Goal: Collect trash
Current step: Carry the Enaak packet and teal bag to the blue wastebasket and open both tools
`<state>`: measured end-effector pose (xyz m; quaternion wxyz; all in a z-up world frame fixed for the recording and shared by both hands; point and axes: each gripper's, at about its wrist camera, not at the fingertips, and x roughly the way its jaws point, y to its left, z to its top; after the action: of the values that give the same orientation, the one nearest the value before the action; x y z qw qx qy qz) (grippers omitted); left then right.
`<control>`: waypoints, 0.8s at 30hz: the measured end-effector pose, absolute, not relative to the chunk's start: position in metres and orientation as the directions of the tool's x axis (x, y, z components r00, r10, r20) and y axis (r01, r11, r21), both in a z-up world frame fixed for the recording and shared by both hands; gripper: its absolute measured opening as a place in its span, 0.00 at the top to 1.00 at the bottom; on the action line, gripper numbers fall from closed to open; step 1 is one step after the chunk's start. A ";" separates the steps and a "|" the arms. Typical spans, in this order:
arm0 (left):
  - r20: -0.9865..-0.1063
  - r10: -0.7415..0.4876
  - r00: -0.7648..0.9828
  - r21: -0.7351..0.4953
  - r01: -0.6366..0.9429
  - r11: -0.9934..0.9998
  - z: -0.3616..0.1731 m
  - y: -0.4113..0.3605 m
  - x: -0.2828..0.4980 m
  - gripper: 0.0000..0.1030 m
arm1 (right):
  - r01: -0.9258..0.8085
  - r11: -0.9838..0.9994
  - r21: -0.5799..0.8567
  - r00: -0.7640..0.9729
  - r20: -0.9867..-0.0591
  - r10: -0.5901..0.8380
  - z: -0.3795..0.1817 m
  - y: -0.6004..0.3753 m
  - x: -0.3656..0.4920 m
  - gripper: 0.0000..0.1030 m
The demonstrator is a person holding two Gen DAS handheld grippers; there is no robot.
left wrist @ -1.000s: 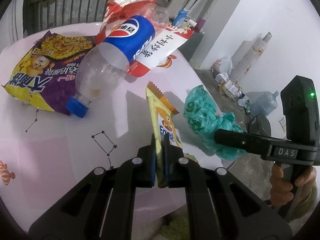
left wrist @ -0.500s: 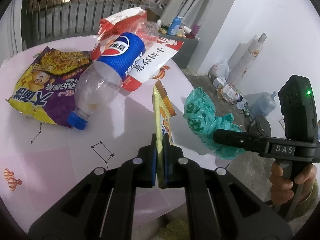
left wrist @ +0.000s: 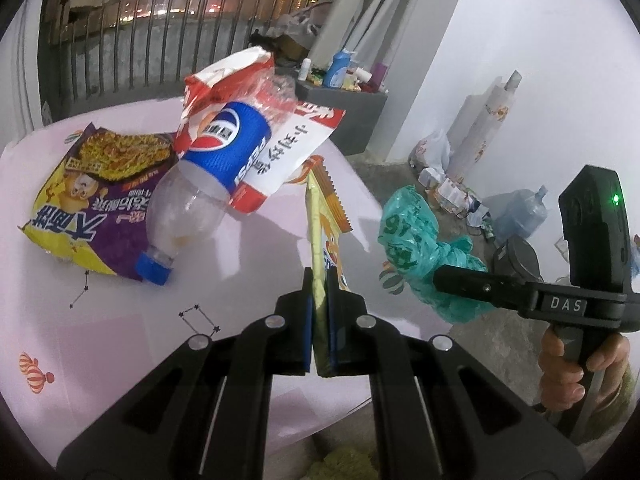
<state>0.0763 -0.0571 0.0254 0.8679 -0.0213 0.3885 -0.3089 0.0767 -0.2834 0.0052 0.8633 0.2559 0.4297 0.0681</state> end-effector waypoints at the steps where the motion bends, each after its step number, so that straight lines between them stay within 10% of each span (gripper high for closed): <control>1: -0.657 -0.559 0.505 -0.282 0.523 0.804 0.027 -0.058 0.077 0.96 | 0.107 0.859 0.501 0.629 -0.703 0.332 0.007 -0.285 0.075 0.57; 24: -0.651 -0.709 0.271 -0.286 0.777 0.560 0.070 -0.211 0.077 0.96 | 0.513 0.629 0.585 0.776 -0.629 -0.047 0.006 -0.452 -0.074 0.57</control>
<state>0.0771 -0.2108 0.0698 0.7960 0.0448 0.3826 -0.4668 -0.0740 -0.4522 0.0059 0.8539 0.3984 0.2920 -0.1640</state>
